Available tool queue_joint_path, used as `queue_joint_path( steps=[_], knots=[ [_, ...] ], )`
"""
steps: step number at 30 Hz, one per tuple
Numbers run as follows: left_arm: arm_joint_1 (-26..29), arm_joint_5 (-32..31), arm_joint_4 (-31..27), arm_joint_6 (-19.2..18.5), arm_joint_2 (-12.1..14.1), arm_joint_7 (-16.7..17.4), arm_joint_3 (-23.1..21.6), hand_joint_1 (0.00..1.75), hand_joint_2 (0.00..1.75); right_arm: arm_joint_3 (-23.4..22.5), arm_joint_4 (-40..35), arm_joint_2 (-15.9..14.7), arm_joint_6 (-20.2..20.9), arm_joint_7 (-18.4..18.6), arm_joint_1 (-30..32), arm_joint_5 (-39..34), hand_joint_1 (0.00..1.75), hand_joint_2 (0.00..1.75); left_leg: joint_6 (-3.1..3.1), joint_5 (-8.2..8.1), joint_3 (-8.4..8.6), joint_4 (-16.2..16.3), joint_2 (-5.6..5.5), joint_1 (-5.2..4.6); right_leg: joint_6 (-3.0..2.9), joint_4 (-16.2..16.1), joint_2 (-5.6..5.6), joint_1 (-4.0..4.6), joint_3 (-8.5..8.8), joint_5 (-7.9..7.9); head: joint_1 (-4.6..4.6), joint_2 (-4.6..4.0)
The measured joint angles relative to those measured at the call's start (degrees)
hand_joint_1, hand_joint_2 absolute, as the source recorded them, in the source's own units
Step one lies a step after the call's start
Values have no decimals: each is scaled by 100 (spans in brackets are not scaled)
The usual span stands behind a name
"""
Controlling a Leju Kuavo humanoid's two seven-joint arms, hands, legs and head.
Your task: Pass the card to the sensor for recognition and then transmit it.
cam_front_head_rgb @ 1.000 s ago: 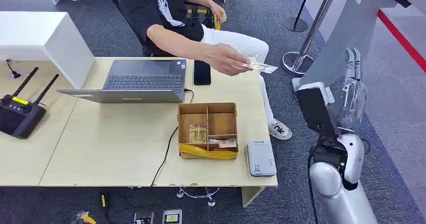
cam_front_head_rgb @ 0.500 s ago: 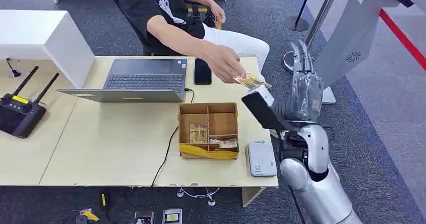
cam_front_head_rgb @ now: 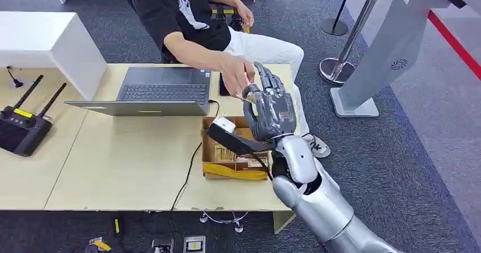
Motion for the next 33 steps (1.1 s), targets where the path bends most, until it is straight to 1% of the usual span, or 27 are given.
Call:
queue_joint_path(
  steps=[7,10,15,22,24,27,30,33],
  knots=[
    [20,48,0,90,28,17,-68,0,175,136,151,39,39,9,16,-2,175,175,0,0,-1,0,-5,0,0,-2,-3,-1,0,0,0,0],
    [32,52,0,103,39,17,-81,0,175,140,151,26,50,72,97,-7,175,175,0,0,0,1,-5,0,0,-2,-3,-1,-1,0,2,0],
    [49,48,0,101,72,20,-123,0,175,107,92,-37,74,155,277,0,175,175,0,0,1,1,1,0,0,-2,2,-1,-2,0,2,0],
    [53,22,0,85,79,24,-134,0,175,-4,-74,-112,-77,138,447,120,175,175,0,0,4,1,3,0,1,-3,2,-1,-2,1,0,0],
    [54,4,0,85,79,24,-144,0,175,-63,-153,-131,-185,129,502,125,175,175,0,0,4,1,3,0,1,-3,2,-1,-1,2,2,0],
    [55,-2,0,85,79,24,-144,0,175,-155,-337,-164,-470,30,617,35,175,175,0,0,4,1,3,0,1,-3,2,-1,-1,2,0,0],
    [82,2,7,72,79,-20,-144,0,175,-363,-687,-212,-929,-171,880,-392,175,175,0,0,4,1,2,0,1,-3,2,-1,-1,1,2,0],
    [148,42,15,48,85,-88,-144,0,175,-612,-1052,-280,-1233,-326,1214,-757,175,175,-1,-3,4,1,3,0,1,-6,2,-1,-2,1,0,0]
  ],
)
